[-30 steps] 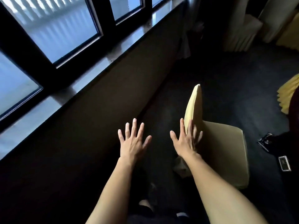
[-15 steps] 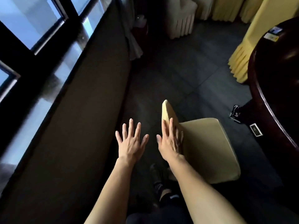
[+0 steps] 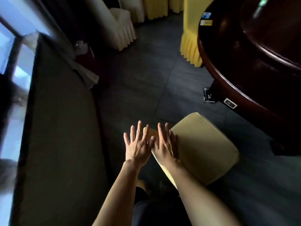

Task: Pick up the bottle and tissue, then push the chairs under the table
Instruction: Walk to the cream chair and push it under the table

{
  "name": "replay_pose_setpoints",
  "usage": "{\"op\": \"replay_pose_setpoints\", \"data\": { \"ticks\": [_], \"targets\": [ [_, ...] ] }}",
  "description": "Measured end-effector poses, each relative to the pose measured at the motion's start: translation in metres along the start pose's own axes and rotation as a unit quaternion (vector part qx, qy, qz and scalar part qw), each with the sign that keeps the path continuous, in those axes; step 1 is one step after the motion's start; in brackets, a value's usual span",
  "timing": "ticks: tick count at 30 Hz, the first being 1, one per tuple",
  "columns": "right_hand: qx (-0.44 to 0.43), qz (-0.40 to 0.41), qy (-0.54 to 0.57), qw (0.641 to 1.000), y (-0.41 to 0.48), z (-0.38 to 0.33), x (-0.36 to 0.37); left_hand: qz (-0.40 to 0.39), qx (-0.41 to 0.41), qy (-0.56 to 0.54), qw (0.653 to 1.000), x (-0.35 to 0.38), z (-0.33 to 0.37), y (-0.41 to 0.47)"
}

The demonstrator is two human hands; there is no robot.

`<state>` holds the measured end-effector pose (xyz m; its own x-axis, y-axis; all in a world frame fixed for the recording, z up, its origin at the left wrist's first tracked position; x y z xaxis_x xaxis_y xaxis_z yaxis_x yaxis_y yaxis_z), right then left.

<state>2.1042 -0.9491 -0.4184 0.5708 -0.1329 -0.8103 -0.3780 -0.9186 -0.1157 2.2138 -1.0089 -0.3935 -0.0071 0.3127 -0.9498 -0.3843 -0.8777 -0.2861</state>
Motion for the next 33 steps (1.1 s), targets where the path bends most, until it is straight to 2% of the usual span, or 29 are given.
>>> {"op": "replay_pose_setpoints", "data": {
  "ticks": [5,7,10,12,14,19,24,33],
  "targets": [
    [0.111,0.019,-0.052,0.992,0.003,0.039,-0.010,-0.025,0.171,0.070,0.982,0.004,0.023,0.031],
    [0.188,0.068,-0.051,0.978,-0.009,0.055,-0.008,-0.039,0.245,0.085,0.965,0.007,0.030,0.041],
    [0.316,0.174,-0.043,0.932,-0.036,0.063,-0.006,-0.033,0.312,0.098,0.944,0.008,0.028,0.051],
    [0.387,0.206,-0.044,0.898,-0.060,0.057,-0.008,-0.043,0.345,0.115,0.930,0.009,0.026,0.048],
    [0.419,0.221,-0.064,0.878,-0.081,0.049,-0.010,-0.056,0.371,0.128,0.918,0.010,0.025,0.041],
    [0.433,0.202,-0.120,0.870,-0.125,0.005,0.021,-0.062,0.415,0.137,0.897,0.014,0.015,0.018],
    [0.449,0.222,-0.139,0.854,-0.136,-0.014,0.035,-0.054,0.434,0.146,0.887,0.014,0.003,0.008],
    [0.435,0.235,-0.151,0.856,-0.135,-0.011,0.034,-0.037,0.411,0.101,0.905,0.020,0.006,0.009]
  ]
}}
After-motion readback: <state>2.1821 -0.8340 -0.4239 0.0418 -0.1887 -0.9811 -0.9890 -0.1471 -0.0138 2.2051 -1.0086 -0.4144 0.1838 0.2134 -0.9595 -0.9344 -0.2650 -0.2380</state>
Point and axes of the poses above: each hand's wrist, its own y-axis towards the middle knuckle, its own x-axis out of the palm, z = x × y, the point moved 4 cm from there along y, towards the middle knuckle, and after that the axes turned 5 degrees about -x, right-handed, at the moved point
